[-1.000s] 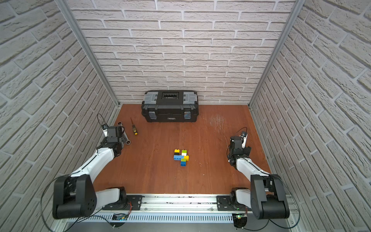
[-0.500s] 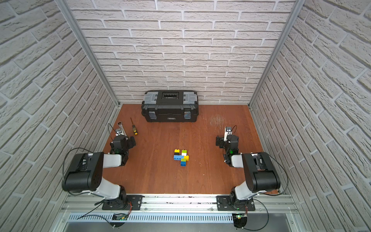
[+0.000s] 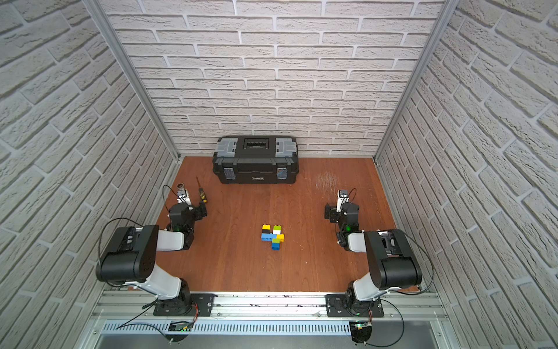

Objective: Assemble the number 4 with lego
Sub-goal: Reset both arms

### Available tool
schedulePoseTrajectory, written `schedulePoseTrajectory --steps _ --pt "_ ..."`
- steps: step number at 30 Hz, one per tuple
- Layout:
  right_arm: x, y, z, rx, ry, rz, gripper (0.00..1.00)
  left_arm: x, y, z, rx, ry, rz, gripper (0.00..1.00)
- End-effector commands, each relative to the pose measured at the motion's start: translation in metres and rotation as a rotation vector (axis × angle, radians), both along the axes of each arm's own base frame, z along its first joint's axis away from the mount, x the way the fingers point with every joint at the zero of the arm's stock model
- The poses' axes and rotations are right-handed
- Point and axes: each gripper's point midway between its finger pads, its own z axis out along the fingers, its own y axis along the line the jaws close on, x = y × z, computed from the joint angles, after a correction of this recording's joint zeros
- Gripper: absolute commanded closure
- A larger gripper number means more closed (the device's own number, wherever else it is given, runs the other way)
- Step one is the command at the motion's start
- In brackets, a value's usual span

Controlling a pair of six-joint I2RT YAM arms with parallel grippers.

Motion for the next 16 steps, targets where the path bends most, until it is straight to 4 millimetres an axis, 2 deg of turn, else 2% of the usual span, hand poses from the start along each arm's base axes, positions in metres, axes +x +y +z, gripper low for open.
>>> schedulePoseTrajectory --steps 1,16 --pt "0.0101 0.0013 0.0243 -0.005 -0.084 0.01 0.0 0.0021 -0.001 0.0101 0.02 -0.043 -0.005 0.02" --pt "0.0097 0.0025 0.0239 -0.005 -0.088 0.017 0.0 0.0022 0.0001 0.0103 0.019 -0.043 -0.003 0.02"
